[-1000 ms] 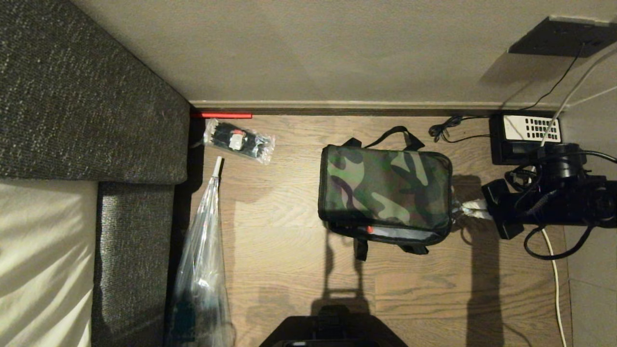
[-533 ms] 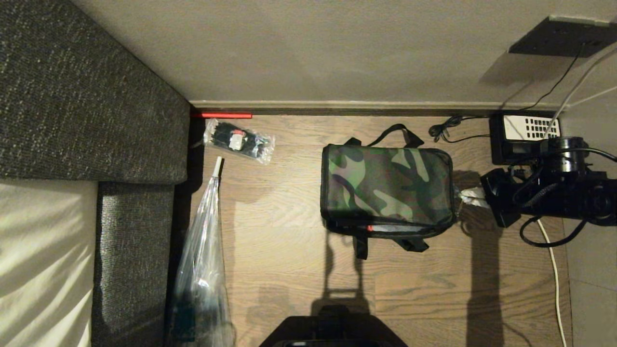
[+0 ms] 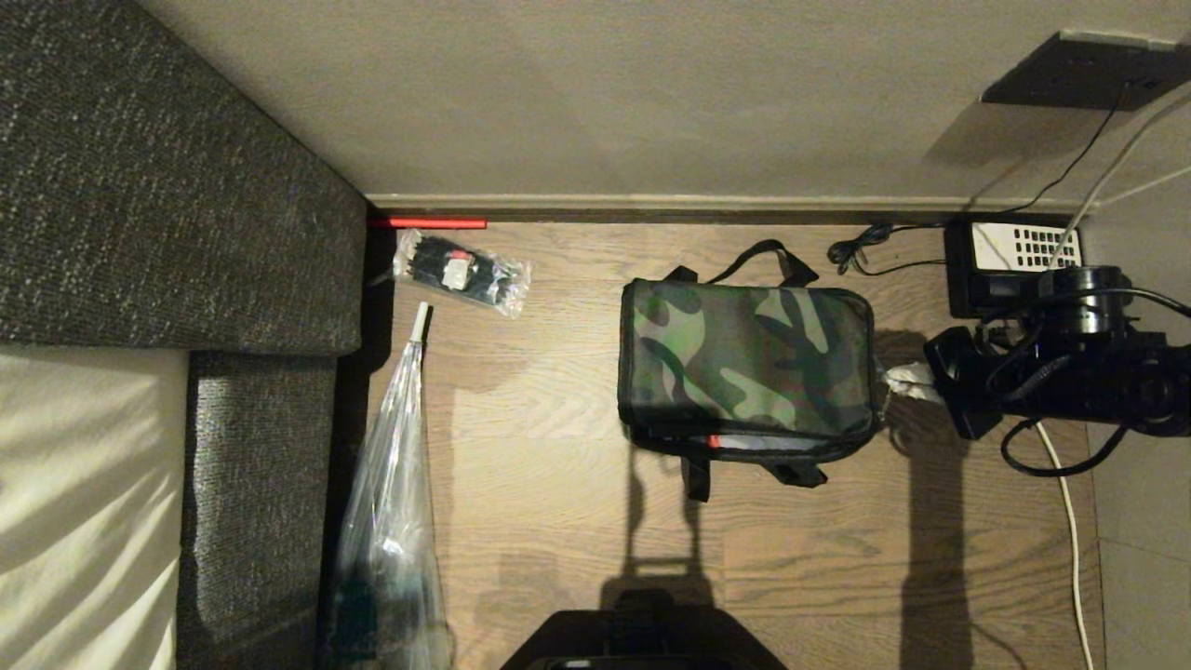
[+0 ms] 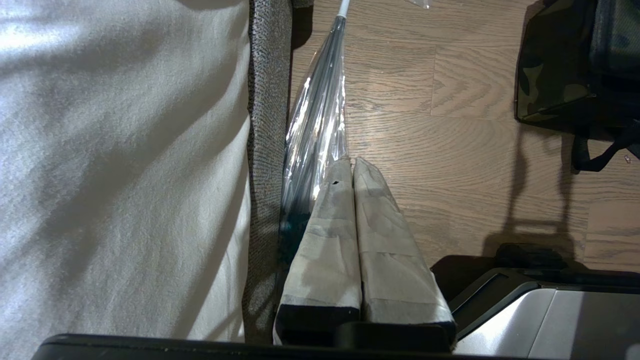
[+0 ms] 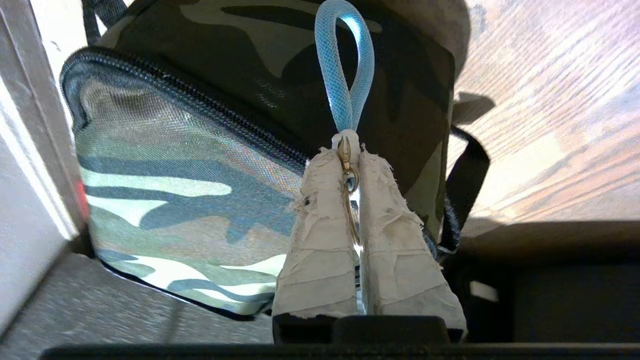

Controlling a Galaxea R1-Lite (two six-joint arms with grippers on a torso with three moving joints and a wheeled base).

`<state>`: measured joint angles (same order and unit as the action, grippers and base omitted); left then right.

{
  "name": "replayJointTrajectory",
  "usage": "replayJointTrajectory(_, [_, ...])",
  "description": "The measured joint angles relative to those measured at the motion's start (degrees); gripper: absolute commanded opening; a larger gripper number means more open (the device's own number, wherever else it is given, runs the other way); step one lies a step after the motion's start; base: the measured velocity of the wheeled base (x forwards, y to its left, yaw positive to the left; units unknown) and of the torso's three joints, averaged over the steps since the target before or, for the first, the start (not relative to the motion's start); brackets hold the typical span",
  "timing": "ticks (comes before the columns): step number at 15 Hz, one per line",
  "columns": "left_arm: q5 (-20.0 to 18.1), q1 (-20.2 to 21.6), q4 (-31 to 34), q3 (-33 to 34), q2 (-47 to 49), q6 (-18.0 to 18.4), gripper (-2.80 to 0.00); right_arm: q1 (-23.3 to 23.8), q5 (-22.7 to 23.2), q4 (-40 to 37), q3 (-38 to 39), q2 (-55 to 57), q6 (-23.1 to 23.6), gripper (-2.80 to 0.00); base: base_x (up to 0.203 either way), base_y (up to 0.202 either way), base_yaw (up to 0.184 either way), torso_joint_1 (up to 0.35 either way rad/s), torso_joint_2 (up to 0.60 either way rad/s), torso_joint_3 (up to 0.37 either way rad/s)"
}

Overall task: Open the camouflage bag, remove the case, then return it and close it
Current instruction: Open the top of the storage box

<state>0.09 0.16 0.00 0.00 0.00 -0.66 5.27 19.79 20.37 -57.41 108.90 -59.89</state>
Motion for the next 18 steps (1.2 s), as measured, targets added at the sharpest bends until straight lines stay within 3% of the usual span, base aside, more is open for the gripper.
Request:
replayJointTrajectory(10, [0.0, 0.0, 0.0, 0.0, 0.0, 0.0, -2.80, 0.0, 0.2, 2.1, -1.1, 0.9, 10.1, -2.80, 0.000, 0.000, 0.000, 0.000, 0.00, 0.000])
replayJointTrajectory(18, [0.0, 0.0, 0.0, 0.0, 0.0, 0.0, -2.80, -0.1, 2.6, 3.9, -0.8, 0.7, 13.5, -2.80, 0.000, 0.000, 0.000, 0.000, 0.00, 0.000])
